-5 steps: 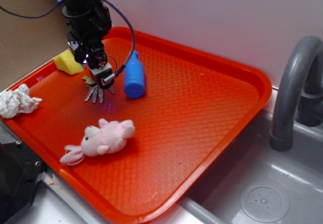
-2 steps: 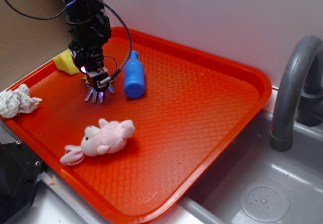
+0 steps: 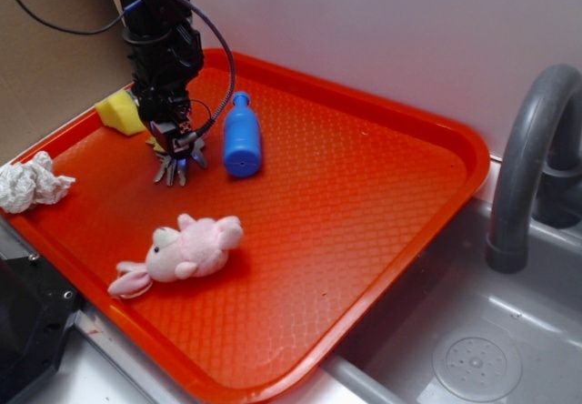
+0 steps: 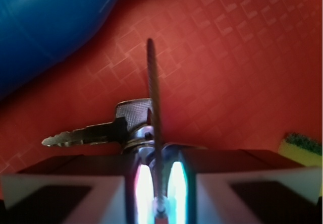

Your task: Grab the silver keys.

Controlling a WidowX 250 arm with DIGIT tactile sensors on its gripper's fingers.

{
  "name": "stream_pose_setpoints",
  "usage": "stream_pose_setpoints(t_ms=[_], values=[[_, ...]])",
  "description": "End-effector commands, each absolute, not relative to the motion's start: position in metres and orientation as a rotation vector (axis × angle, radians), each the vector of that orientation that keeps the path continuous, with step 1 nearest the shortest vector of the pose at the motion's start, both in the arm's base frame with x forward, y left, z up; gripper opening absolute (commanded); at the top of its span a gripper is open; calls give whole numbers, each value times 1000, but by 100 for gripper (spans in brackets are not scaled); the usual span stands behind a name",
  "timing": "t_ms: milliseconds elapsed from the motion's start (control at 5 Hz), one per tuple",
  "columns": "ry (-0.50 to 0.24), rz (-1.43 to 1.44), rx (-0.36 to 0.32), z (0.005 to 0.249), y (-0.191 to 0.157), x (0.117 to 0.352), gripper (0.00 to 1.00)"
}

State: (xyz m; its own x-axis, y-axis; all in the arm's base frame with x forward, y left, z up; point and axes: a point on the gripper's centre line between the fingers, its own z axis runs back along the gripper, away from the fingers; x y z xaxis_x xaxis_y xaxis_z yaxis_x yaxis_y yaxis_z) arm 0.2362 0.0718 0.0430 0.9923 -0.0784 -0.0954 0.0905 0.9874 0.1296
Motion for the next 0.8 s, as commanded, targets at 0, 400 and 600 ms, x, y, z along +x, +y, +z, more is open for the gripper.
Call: stream_pose_setpoints(t_ms=[0,400,600], values=[[-17,-27,106,87,71,231,0],[-73,230,-67,187,22,173,0],[-44,253,-79,239,3,161,0]])
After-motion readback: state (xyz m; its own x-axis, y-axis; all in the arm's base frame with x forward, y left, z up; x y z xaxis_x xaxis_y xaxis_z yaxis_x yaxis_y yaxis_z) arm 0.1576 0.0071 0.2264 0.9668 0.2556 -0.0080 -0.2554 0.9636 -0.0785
